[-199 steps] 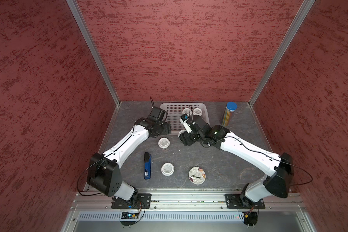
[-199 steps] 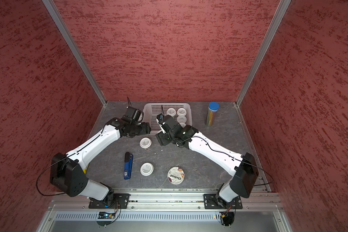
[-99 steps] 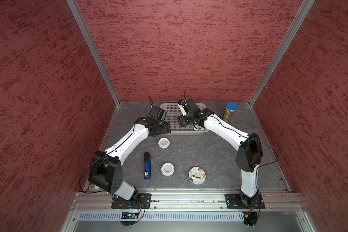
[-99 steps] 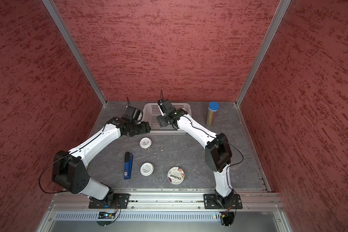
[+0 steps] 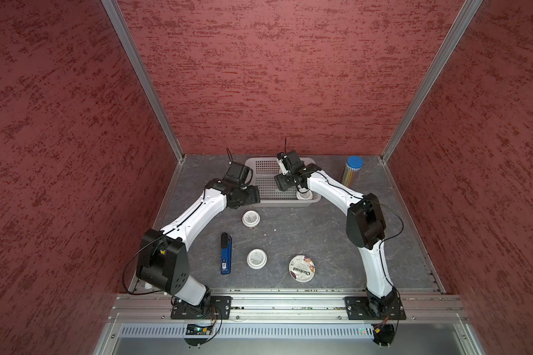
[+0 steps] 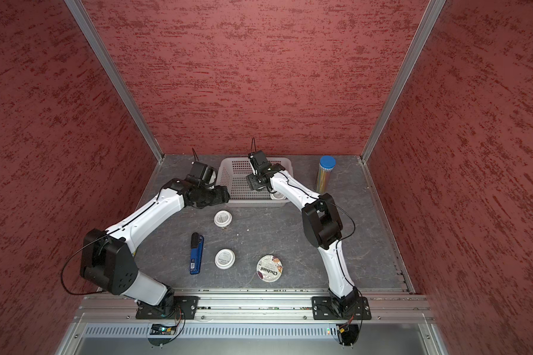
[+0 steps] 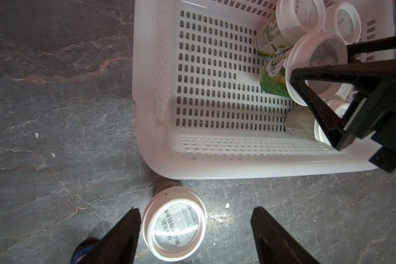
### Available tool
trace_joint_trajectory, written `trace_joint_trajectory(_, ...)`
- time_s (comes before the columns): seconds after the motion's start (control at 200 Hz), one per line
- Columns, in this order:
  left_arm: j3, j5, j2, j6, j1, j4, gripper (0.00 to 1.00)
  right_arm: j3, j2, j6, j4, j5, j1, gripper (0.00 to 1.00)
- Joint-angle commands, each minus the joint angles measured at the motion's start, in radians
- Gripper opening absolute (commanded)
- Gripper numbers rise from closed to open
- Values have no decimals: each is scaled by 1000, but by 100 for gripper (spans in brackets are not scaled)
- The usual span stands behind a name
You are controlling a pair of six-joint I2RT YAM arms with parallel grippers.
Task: Put the yogurt in the basket
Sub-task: Place the yogurt in the basket.
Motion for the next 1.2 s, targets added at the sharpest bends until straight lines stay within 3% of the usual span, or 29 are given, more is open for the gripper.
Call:
trace_joint_trajectory(0.0,-16,19,16,3,9,18,80,34,23,-6,27,-9,-7,74)
trace_joint_trajectory(1.197,-15,86,54,-2,30,46,80,54,90,-35,21,27,-36,76)
